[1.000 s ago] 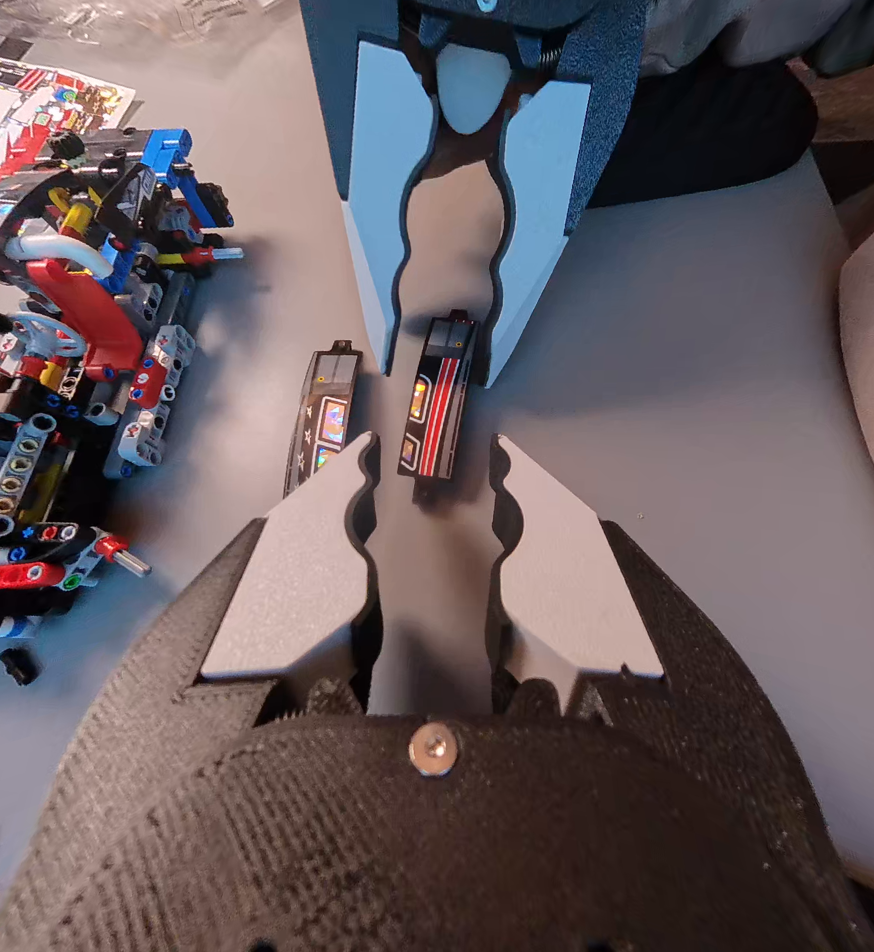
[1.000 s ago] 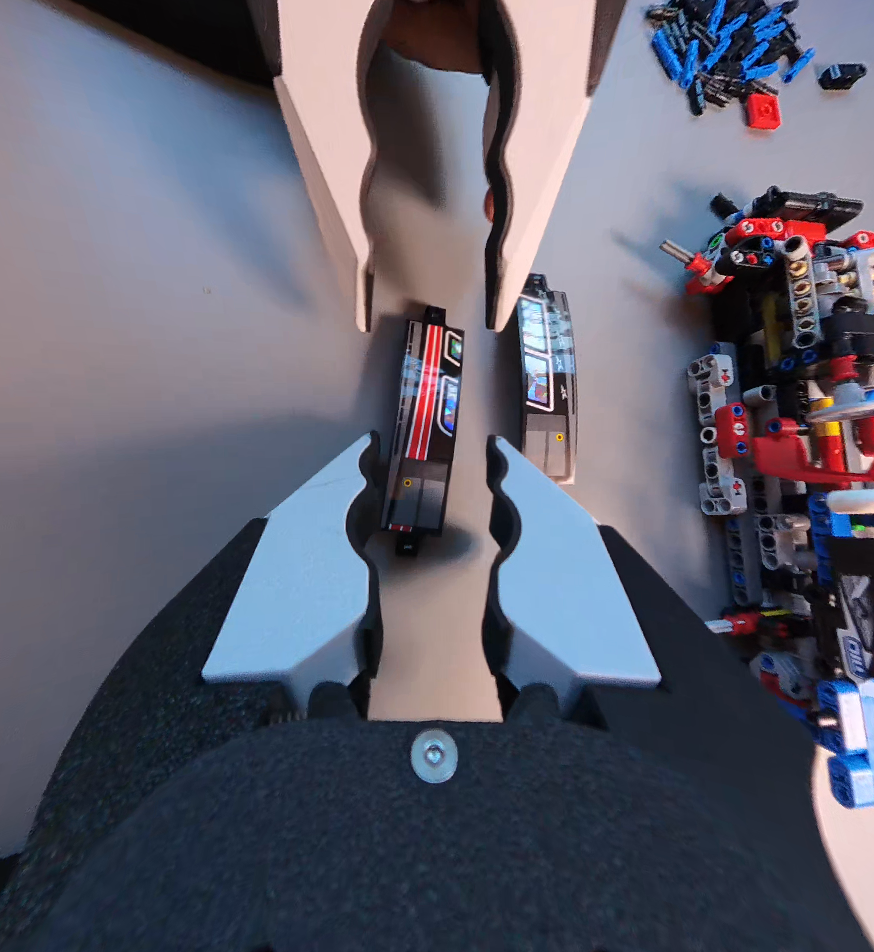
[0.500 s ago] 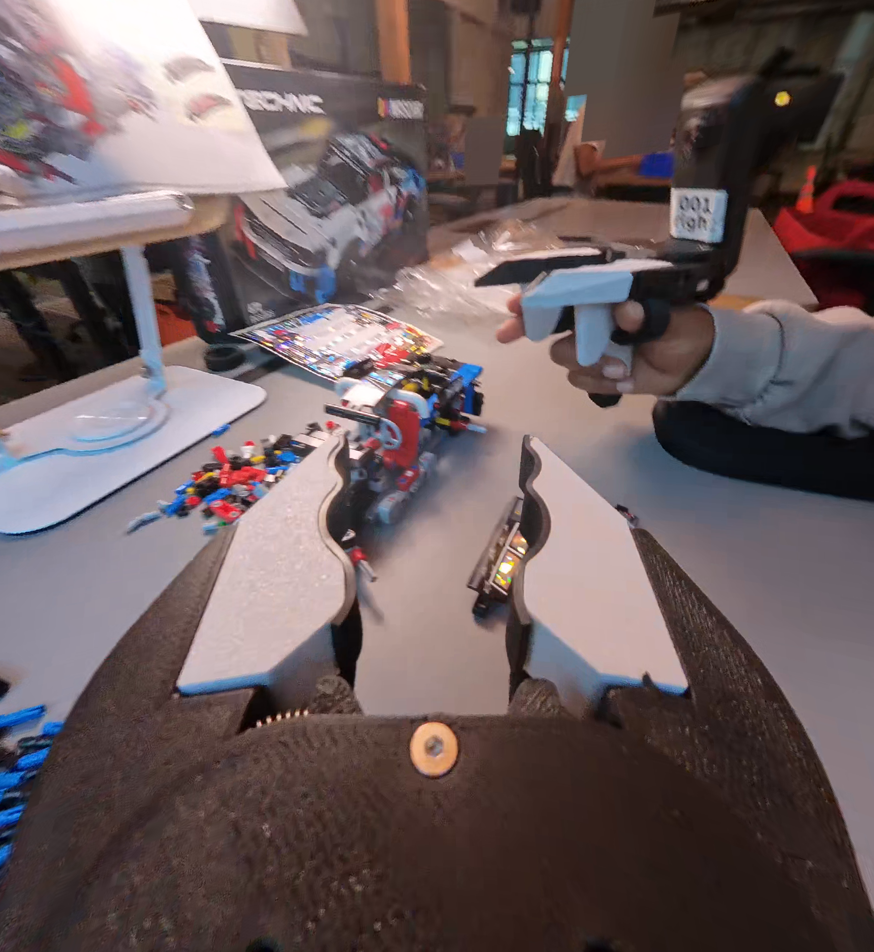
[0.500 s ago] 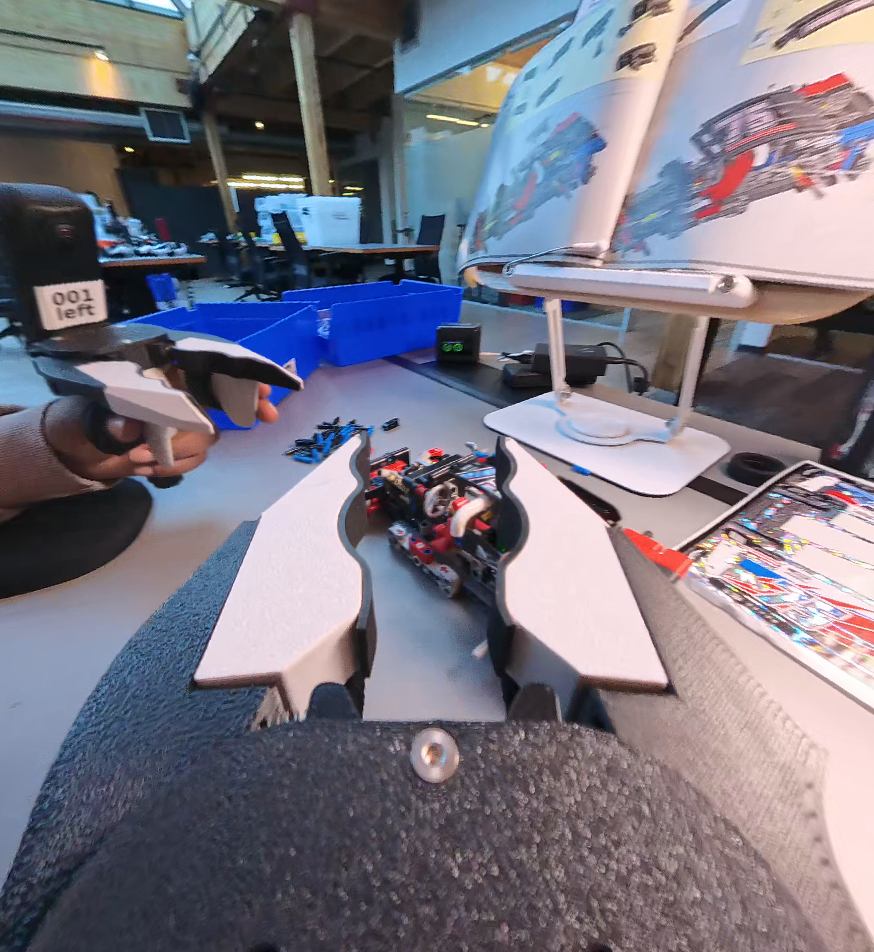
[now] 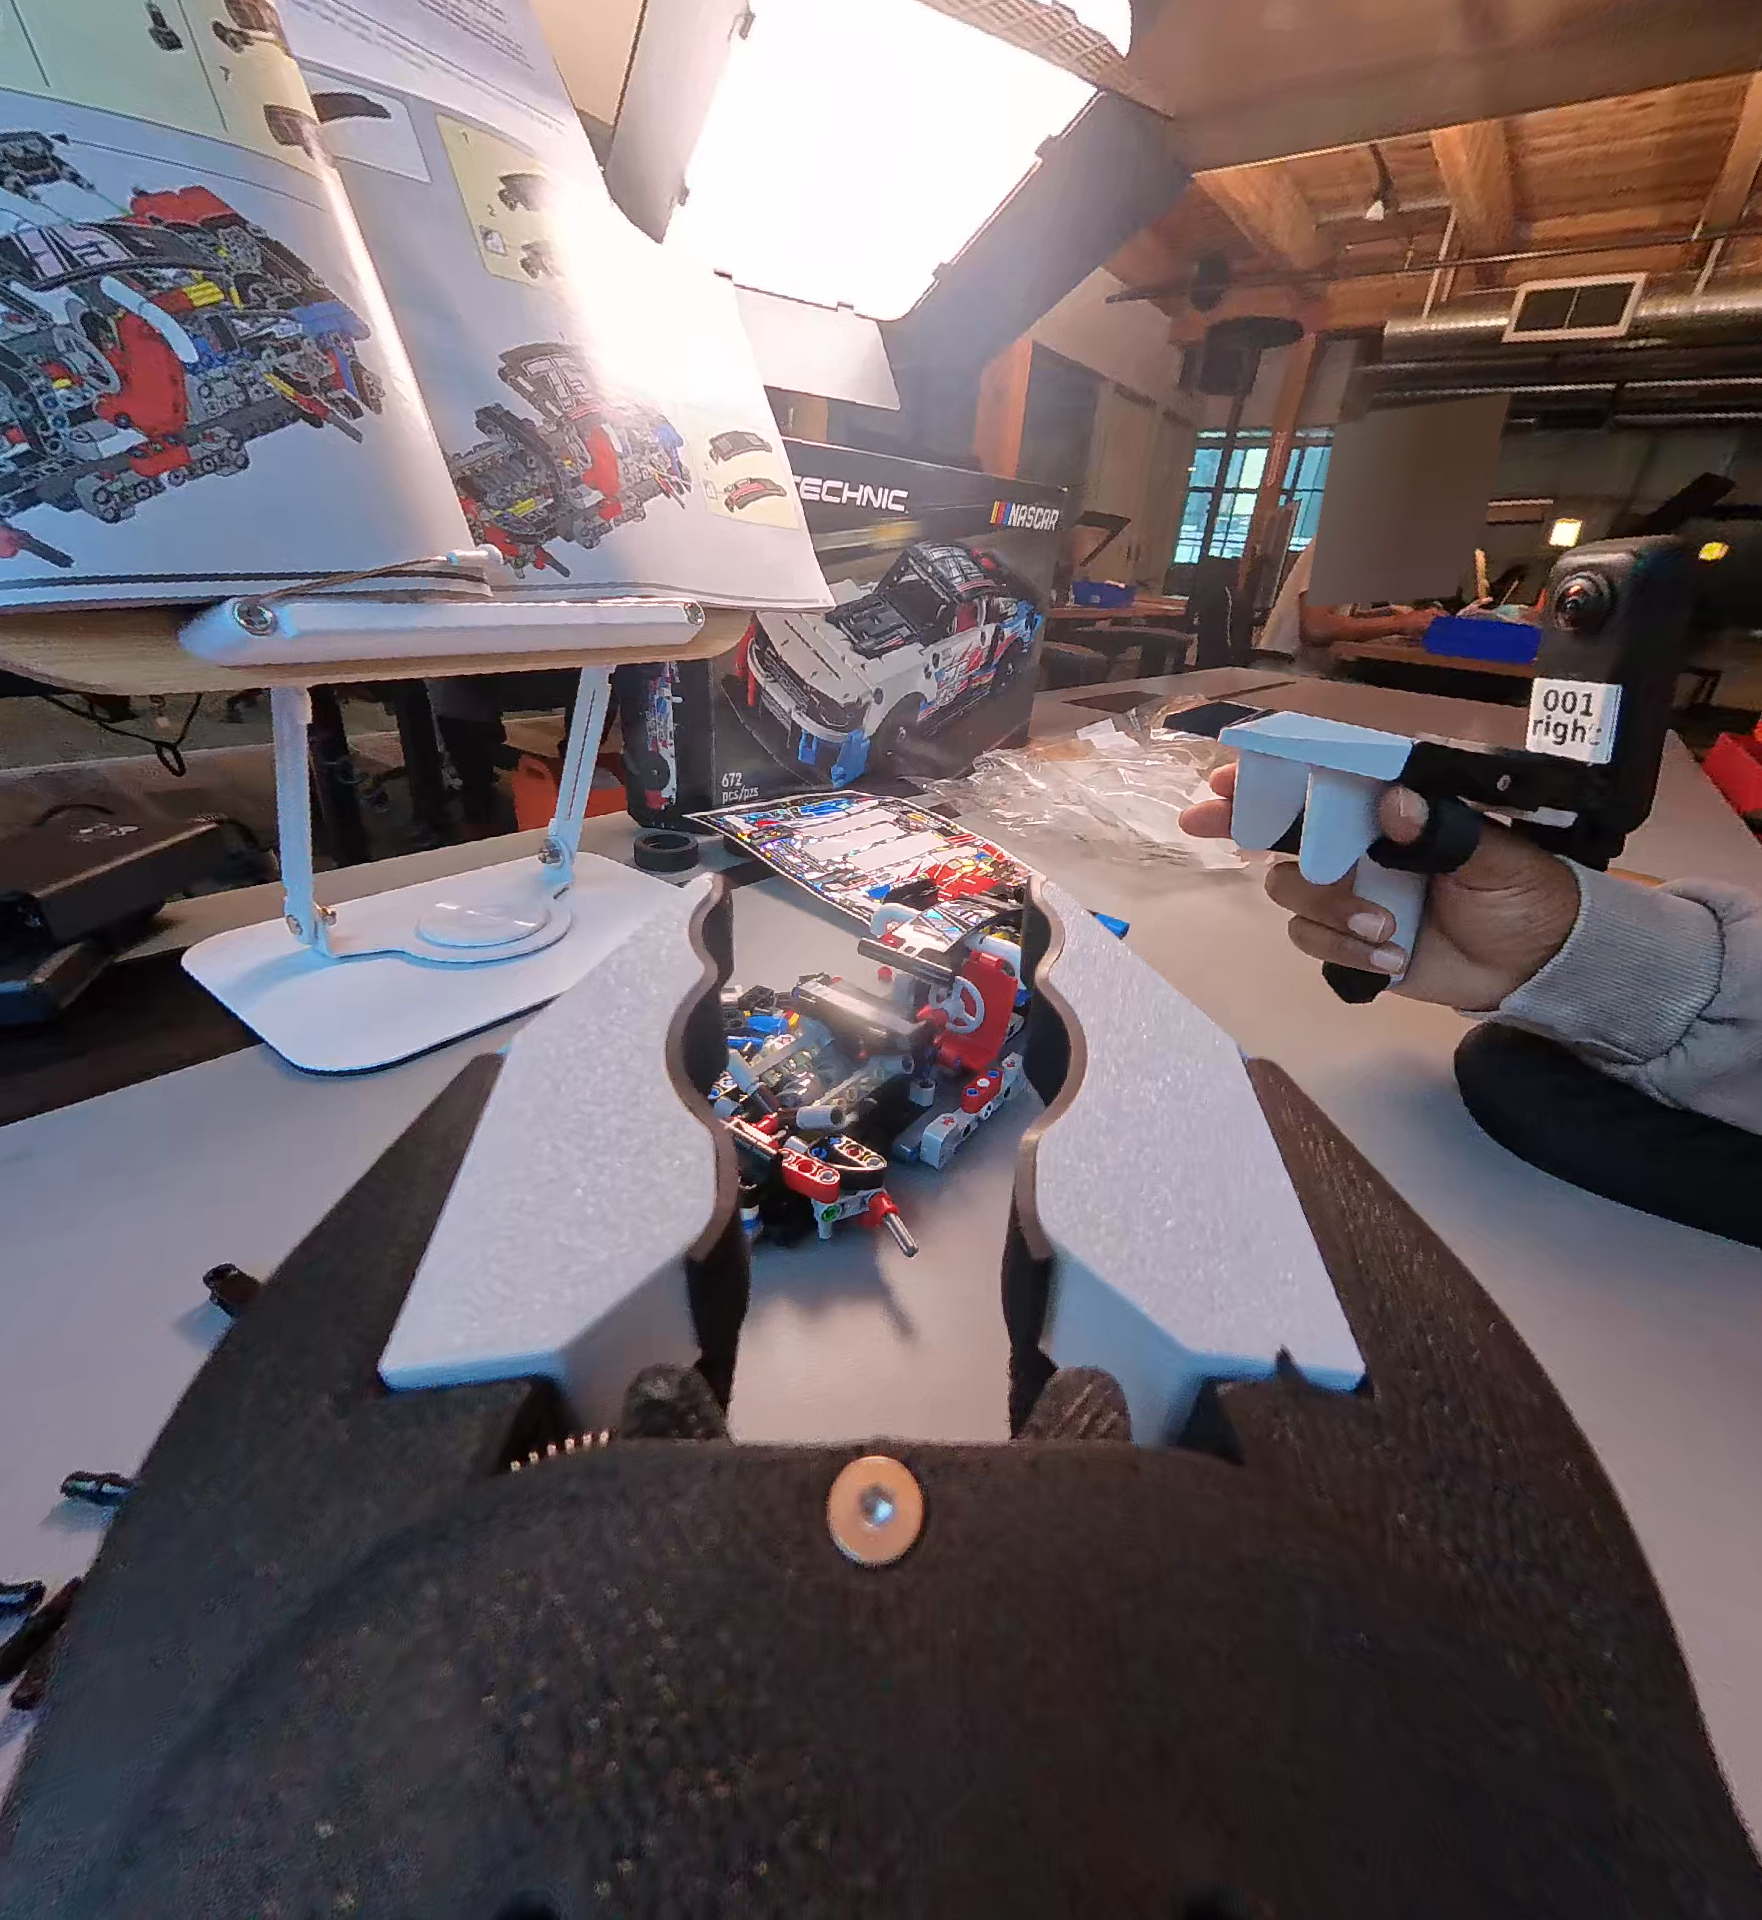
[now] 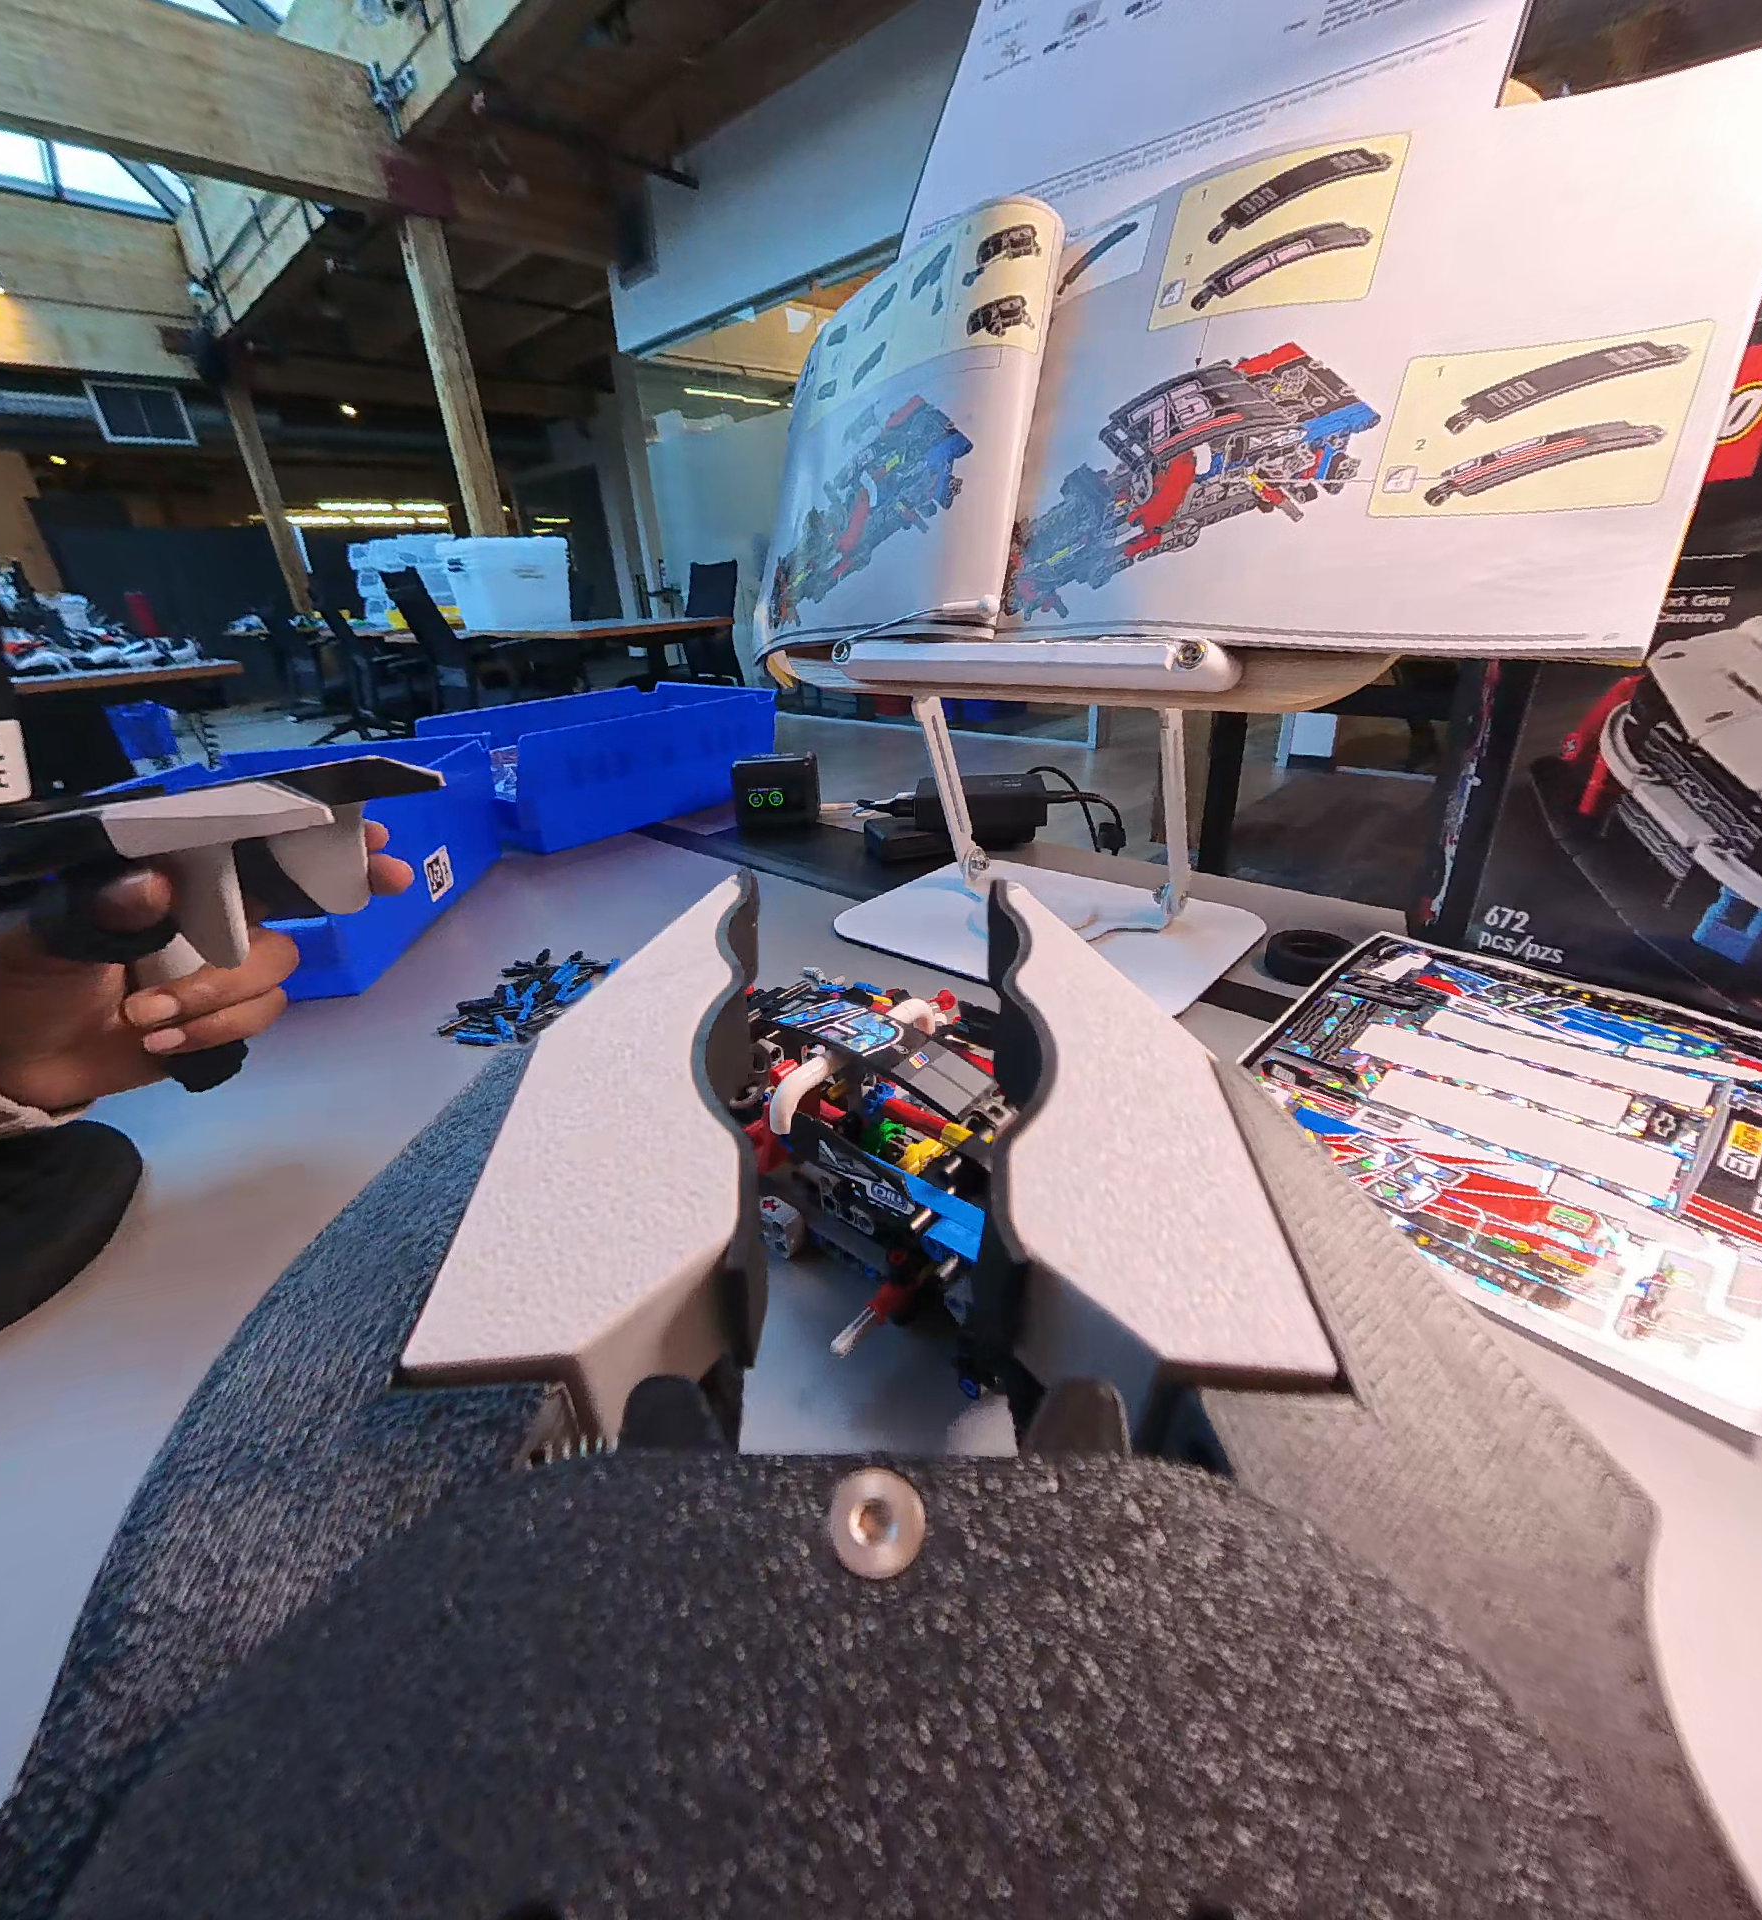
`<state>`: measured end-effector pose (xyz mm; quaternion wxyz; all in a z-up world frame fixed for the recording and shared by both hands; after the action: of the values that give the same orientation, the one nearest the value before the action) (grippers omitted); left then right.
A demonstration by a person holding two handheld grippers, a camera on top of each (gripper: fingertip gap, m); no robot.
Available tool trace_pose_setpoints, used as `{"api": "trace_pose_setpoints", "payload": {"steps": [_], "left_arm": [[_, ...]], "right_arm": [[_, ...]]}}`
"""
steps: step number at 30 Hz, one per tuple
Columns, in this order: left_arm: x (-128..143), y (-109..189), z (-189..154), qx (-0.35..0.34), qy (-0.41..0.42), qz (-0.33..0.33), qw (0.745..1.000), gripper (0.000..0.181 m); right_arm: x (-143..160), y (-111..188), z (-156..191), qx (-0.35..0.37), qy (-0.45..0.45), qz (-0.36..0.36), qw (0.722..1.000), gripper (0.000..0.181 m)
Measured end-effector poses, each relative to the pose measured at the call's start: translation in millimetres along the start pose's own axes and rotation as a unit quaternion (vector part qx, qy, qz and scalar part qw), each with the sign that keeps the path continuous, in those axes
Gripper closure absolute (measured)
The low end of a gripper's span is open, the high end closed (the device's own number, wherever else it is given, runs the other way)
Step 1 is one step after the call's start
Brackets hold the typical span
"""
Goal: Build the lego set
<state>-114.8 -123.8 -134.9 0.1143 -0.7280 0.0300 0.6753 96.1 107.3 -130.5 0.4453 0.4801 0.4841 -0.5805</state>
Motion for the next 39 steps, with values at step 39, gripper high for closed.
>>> {"api": "trace_pose_setpoints", "payload": {"steps": [39], "left_arm": [[2.5,0.9,4.3,-0.022,-0.030,0.013,0.999,0.130]], "right_arm": [[6.3,-0.9,-7.7,-0.001,-0.046,0.022,0.999,0.145]]}}
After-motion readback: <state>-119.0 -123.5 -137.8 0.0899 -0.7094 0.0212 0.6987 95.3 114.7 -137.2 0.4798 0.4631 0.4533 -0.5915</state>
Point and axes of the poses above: each gripper's, where its closed fingertips meet, y back along the fingers, x out of its underside, z = x × y across the jaws, the point moved 7 cm from there along y, back along the fingers, and after that the axes turned 6 degrees about x, right-handed, at the moved point
